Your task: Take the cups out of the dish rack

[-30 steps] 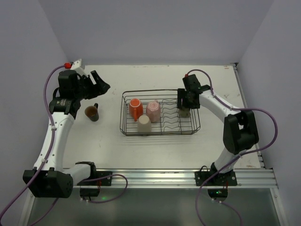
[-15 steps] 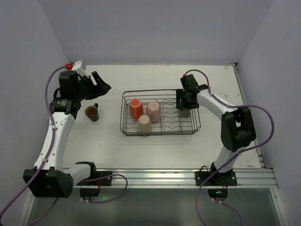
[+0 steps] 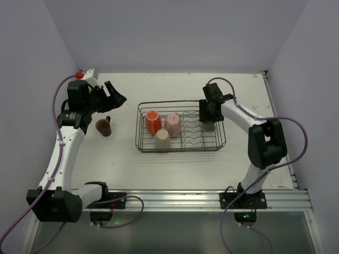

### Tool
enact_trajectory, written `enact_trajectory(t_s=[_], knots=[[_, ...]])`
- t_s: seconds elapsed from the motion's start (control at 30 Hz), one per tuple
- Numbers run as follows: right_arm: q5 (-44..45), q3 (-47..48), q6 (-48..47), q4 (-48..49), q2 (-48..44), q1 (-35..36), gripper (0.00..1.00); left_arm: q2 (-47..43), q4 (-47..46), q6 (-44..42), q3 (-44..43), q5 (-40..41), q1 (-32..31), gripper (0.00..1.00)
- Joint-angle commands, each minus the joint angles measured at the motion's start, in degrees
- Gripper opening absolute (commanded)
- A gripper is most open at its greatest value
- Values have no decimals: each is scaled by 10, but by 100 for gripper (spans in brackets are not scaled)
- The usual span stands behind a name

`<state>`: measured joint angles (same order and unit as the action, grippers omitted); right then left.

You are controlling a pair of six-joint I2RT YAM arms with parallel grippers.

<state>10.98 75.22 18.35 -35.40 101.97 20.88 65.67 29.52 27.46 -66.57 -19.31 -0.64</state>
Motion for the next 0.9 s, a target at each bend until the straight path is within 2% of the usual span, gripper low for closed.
enact_trajectory(t_s=[0.0,0.3,0.53,0.63,0.67,0.73,0.77,0.87], knots=[[22,17,-8,-7,-24,-3,8,-4,-30,7,6,-54,4,75],[-4,48,-2,-33,-103,-3,0,-11,-96,32,46,-144,2,75],[-32,74,-5,-55,-169,-2,0,-8,-168,59,78,-201,-31,75],[-82,70,-9,-49,-211,-3,0,-5,-258,102,107,-269,-58,76],[-103,64,-9,-35,-225,-3,0,-5,-353,153,134,-295,-63,76],[-174,51,-9,-21,-262,-2,0,3,-469,226,166,-364,-82,75],[-197,46,-6,-6,-274,-2,0,7,-583,299,194,-382,-88,74],[-283,26,11,36,-313,-3,0,29,-698,372,213,-407,-122,74]])
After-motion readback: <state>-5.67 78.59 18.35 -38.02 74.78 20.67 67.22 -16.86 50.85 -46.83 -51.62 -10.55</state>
